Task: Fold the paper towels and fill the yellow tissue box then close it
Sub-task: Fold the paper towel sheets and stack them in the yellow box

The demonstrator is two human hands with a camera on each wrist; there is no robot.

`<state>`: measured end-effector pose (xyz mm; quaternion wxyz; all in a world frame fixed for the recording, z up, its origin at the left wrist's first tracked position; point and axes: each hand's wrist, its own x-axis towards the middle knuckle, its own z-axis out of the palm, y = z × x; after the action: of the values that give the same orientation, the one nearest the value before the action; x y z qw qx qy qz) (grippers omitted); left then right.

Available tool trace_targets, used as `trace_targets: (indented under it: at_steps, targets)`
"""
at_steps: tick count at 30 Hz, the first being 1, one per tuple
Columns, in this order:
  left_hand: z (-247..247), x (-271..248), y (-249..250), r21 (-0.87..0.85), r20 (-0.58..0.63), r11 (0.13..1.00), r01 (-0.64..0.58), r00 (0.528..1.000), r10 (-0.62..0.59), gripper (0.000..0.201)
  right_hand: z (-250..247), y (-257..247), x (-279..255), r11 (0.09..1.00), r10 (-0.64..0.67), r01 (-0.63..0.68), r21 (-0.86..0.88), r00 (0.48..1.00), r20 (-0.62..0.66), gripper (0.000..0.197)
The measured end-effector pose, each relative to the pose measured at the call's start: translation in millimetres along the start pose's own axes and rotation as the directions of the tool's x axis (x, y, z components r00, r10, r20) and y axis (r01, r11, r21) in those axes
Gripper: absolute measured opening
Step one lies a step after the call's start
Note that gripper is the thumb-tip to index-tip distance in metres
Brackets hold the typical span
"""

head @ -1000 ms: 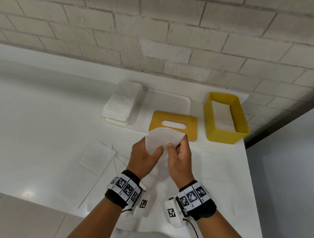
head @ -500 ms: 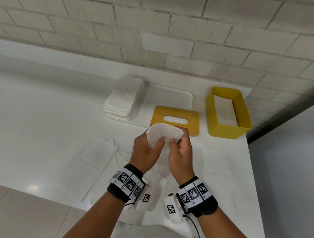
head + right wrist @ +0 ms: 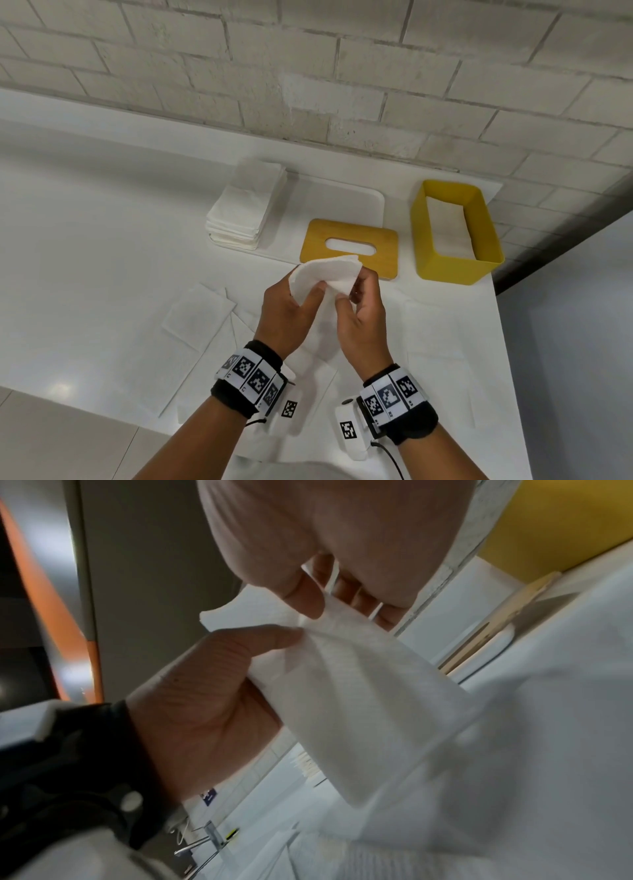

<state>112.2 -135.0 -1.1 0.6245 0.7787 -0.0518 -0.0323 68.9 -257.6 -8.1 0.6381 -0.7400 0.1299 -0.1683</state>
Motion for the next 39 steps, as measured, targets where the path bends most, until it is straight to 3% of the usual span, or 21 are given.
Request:
trace_targets:
  at_steps: [3, 6, 8, 11, 14, 17, 20, 24, 28, 32, 39]
  targets:
    - [-4.6, 8.7, 13.0, -0.205, -0.071, 0.974, 0.101, 0.991, -0.117, 0.026, -13.9, 9.3, 3.8, 0.996, 0.07, -0.069, -0.058, 0.998, 0.009, 0.04]
    - [-9.9, 18.8, 27.0, -0.6, 0.02, 0.764, 0.238, 0.959, -0.283, 0.033, -32.0, 11.2, 3.8, 0.979, 0.203, -0.198, -0.051, 0.971, 0.123, 0.028]
    - [-11.3, 23.8, 32.2, -0.716, 0.098, 0.627, 0.308, 0.933, -0.347, 0.035, -37.7, 6.6, 1.7, 0.957, 0.263, -0.277, 0.081, 0.953, 0.149, 0.019]
    - [-7.9, 26.0, 30.9, -0.75, 0.171, 0.55, 0.367, 0.911, -0.375, 0.038, -39.2, -3.0, -1.0, 0.876, 0.312, -0.355, 0.327, 0.933, 0.179, 0.026]
    - [-3.3, 21.9, 27.7, -0.696, 0.244, 0.587, 0.414, 0.905, -0.349, 0.038, -41.2, -10.9, 0.1, 0.78, 0.343, -0.403, 0.478, 0.915, 0.212, 0.03]
    - [-3.4, 15.7, 24.0, -0.6, 0.289, 0.672, 0.435, 0.901, -0.325, 0.027, -48.7, -13.7, 3.7, 0.749, 0.371, -0.409, 0.521, 0.911, 0.182, 0.032]
    - [-13.6, 11.2, 15.2, -0.525, 0.246, 0.732, 0.434, 0.901, -0.357, 0.022, -66.8, -13.2, 17.3, 0.702, 0.425, -0.331, 0.63, 0.905, 0.003, 0.027]
    - [-39.5, 5.4, -3.3, -0.451, 0.176, 0.764, 0.461, 0.885, -0.43, 0.029, -106.9, -10.1, 47.9, 0.613, 0.521, -0.153, 0.775, 0.816, -0.251, 0.027]
    - [-59.3, -2.4, -17.0, -0.413, 0.118, 0.788, 0.456, 0.885, -0.45, 0.023, -133.4, -9.9, 80.4, 0.658, 0.502, -0.078, 0.749, 0.787, -0.359, 0.038]
    - [-69.1, -12.0, -25.0, -0.357, 0.094, 0.814, 0.458, 0.885, -0.456, 0.022, -141.6, -16.3, 109.2, 0.68, 0.474, -0.076, 0.73, 0.804, -0.358, 0.032]
    - [-76.8, -24.7, -33.0, -0.281, 0.066, 0.839, 0.466, 0.881, -0.468, 0.021, -141.6, -11.1, 142.9, 0.674, 0.509, -0.114, 0.73, 0.788, -0.347, 0.024]
